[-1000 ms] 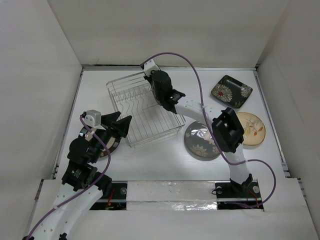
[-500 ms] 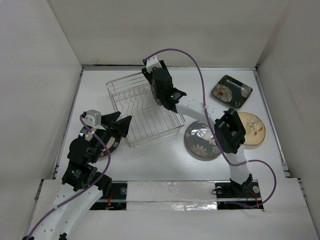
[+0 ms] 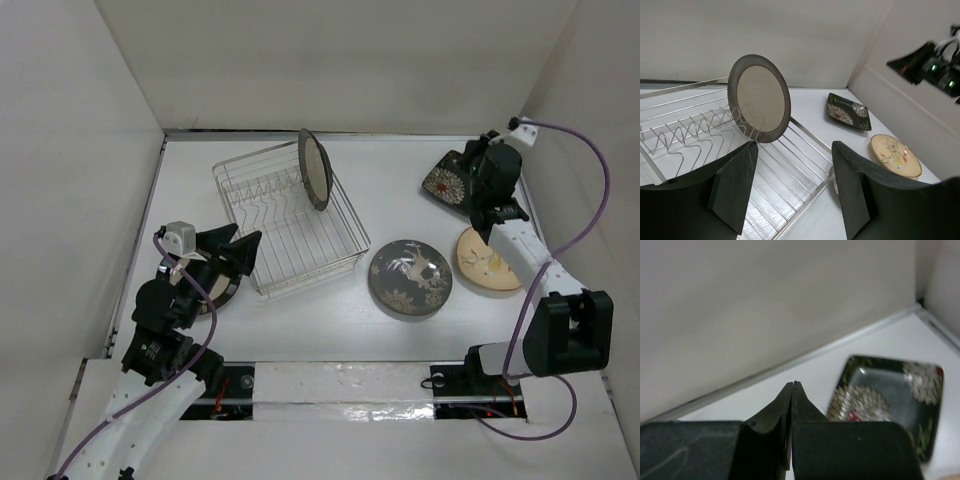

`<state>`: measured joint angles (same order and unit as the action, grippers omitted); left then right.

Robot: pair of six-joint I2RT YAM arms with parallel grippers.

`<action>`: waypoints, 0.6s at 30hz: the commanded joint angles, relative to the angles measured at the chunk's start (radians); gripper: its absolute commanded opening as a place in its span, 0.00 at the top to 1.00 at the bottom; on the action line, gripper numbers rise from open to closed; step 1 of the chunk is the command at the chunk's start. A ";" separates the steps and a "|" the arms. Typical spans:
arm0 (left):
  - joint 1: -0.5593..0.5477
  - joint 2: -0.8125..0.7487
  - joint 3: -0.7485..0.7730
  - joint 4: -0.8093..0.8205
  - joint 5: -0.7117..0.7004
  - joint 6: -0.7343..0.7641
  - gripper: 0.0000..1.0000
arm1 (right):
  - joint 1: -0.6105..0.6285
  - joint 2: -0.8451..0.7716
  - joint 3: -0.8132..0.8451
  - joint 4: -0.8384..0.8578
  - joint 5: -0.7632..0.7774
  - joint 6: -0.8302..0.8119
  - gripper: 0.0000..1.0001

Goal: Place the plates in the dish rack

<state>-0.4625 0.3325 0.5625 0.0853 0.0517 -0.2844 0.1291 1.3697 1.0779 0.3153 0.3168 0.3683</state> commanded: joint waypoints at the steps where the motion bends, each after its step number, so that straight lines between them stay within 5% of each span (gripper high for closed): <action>1: 0.007 -0.027 0.017 0.044 -0.044 -0.051 0.42 | -0.046 -0.003 -0.119 0.028 -0.119 0.185 1.00; 7: 0.007 -0.044 0.030 0.024 -0.165 -0.110 0.38 | -0.204 0.066 -0.127 0.051 -0.309 0.330 0.91; 18: -0.011 -0.010 0.039 0.033 -0.176 -0.125 0.35 | -0.209 0.104 -0.156 0.065 -0.232 0.254 0.83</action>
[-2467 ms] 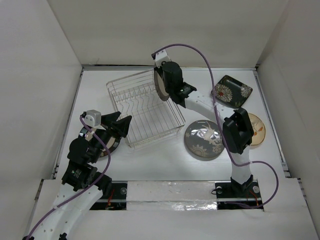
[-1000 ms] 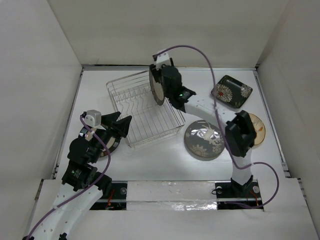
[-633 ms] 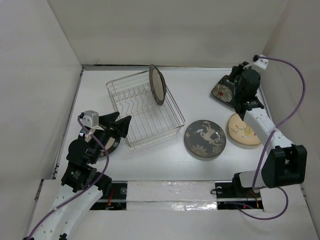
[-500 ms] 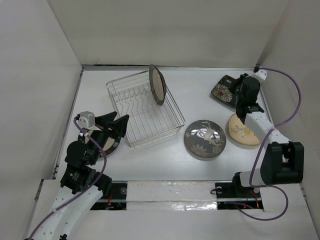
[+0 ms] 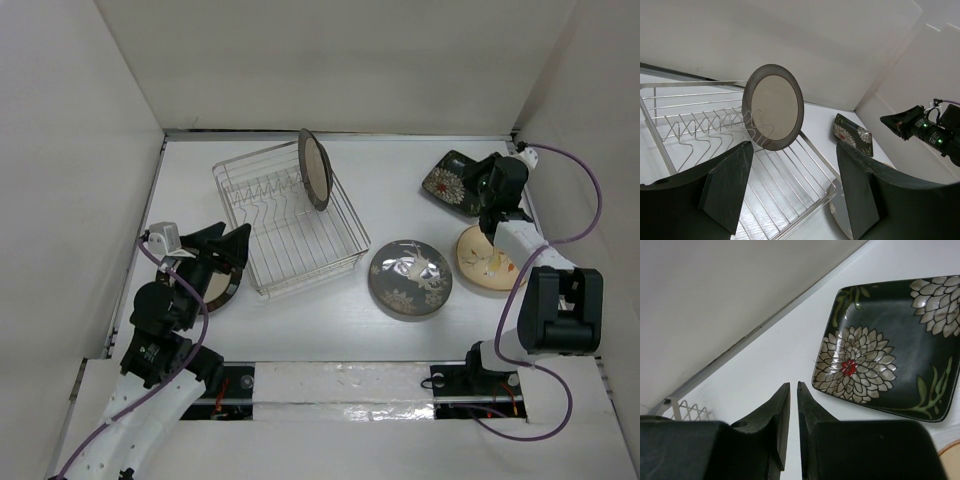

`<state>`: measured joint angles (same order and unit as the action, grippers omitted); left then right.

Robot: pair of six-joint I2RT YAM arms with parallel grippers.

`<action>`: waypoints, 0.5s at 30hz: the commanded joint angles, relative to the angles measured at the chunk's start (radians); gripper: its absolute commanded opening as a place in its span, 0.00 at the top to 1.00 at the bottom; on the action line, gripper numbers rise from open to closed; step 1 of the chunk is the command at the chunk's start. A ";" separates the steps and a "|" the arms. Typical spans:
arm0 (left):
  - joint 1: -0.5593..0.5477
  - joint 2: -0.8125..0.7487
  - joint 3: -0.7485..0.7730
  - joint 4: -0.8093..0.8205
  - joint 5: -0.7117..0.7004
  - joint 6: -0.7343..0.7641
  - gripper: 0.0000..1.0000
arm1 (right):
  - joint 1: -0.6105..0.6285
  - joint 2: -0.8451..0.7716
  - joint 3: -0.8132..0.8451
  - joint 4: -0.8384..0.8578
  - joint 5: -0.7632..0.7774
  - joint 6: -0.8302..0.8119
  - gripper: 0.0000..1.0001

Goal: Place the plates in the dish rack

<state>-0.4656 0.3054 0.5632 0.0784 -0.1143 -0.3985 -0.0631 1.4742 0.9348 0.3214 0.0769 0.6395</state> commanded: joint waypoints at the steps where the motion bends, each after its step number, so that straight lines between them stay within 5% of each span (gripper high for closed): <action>1: -0.008 0.018 0.040 0.038 -0.012 -0.013 0.35 | -0.017 -0.003 -0.020 0.070 0.008 -0.015 0.83; 10: -0.018 0.018 0.040 0.037 0.002 -0.028 0.32 | -0.017 -0.008 -0.036 0.093 0.021 -0.020 0.78; 15: -0.018 0.032 0.049 0.038 0.008 -0.025 0.32 | -0.026 0.005 -0.027 0.053 0.070 -0.040 0.59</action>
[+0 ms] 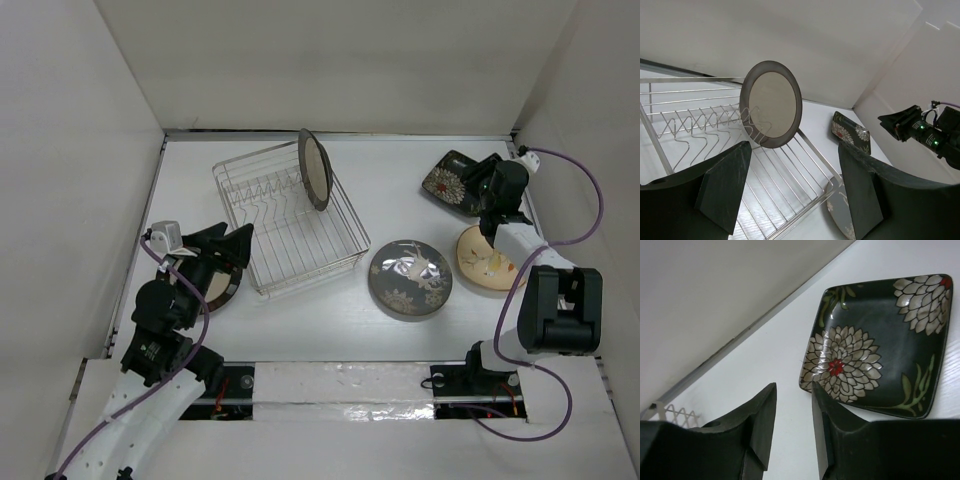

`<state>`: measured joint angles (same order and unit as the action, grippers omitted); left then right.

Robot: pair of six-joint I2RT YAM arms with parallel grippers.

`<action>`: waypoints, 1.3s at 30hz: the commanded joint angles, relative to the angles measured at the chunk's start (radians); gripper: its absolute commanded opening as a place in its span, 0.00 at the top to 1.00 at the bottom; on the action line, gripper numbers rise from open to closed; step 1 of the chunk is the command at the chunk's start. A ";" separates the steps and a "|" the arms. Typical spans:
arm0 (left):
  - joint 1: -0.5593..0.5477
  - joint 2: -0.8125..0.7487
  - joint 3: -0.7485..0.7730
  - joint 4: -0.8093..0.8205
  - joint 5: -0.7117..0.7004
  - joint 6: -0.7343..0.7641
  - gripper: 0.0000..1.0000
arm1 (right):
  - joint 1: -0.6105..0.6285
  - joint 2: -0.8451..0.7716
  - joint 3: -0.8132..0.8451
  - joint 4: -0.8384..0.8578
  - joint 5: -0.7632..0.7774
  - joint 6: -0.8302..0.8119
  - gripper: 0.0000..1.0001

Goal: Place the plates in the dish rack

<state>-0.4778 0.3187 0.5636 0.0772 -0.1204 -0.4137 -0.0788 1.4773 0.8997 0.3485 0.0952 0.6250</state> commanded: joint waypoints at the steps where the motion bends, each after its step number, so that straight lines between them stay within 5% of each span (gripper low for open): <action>1: -0.015 0.020 0.055 0.036 0.019 -0.008 0.32 | -0.021 0.009 0.010 0.020 0.072 -0.025 0.57; 13: -0.025 0.025 0.042 0.021 0.005 0.013 0.31 | -0.068 0.126 0.048 -0.103 0.189 -0.002 0.32; 24: -0.025 0.034 0.032 0.024 0.022 0.038 0.31 | -0.144 0.221 0.123 -0.167 0.161 0.031 0.34; 39: -0.025 0.037 0.035 0.027 0.031 0.042 0.31 | -0.279 0.535 0.353 -0.209 -0.334 0.038 0.39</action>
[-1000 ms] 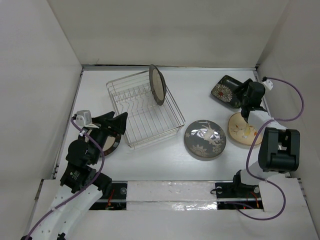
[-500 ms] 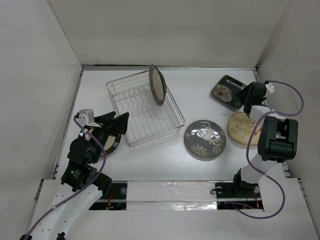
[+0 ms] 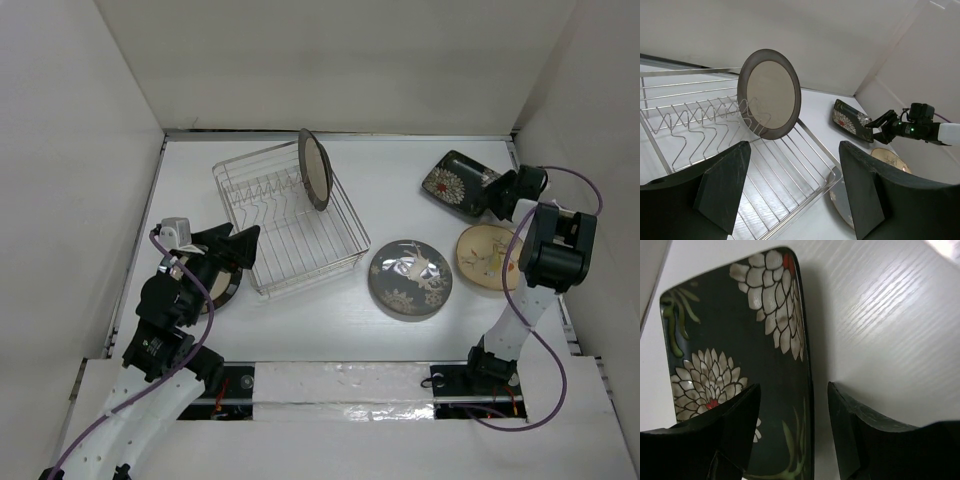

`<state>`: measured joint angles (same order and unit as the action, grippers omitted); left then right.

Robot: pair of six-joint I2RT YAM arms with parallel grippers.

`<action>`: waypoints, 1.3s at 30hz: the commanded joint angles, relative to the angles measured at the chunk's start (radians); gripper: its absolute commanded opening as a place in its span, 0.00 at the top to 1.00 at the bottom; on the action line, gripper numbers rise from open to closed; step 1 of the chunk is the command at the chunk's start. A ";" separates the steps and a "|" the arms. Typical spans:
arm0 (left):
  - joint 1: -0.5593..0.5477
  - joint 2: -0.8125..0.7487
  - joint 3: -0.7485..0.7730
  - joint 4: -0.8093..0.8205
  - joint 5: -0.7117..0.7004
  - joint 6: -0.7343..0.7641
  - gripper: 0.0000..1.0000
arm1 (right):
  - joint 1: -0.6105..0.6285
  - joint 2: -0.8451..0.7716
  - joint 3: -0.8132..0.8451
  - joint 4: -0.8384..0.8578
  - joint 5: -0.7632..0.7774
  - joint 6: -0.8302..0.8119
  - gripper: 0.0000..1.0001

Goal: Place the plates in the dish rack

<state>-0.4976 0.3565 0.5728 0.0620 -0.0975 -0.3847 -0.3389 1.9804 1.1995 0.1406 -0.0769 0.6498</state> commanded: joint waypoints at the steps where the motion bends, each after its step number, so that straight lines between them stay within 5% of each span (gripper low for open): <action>1: -0.006 0.005 0.024 0.041 0.012 0.013 0.31 | -0.029 0.058 0.072 0.001 -0.199 0.014 0.39; 10: -0.006 -0.007 0.022 0.039 0.008 0.013 0.31 | -0.060 0.142 0.143 0.001 -0.378 0.073 0.42; 20: -0.006 -0.002 0.027 0.041 -0.010 0.021 0.31 | -0.081 0.141 0.112 0.072 -0.387 0.097 1.00; 27: -0.006 -0.001 0.024 0.041 -0.010 0.023 0.31 | -0.058 -0.015 -0.018 0.379 -0.443 0.281 1.00; 39: -0.006 -0.001 0.018 0.051 0.054 0.061 0.31 | 0.098 -0.394 0.061 0.252 -0.258 0.144 1.00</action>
<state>-0.4976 0.3565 0.5728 0.0624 -0.0757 -0.3550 -0.2703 1.7199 1.1625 0.2443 -0.3275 0.8047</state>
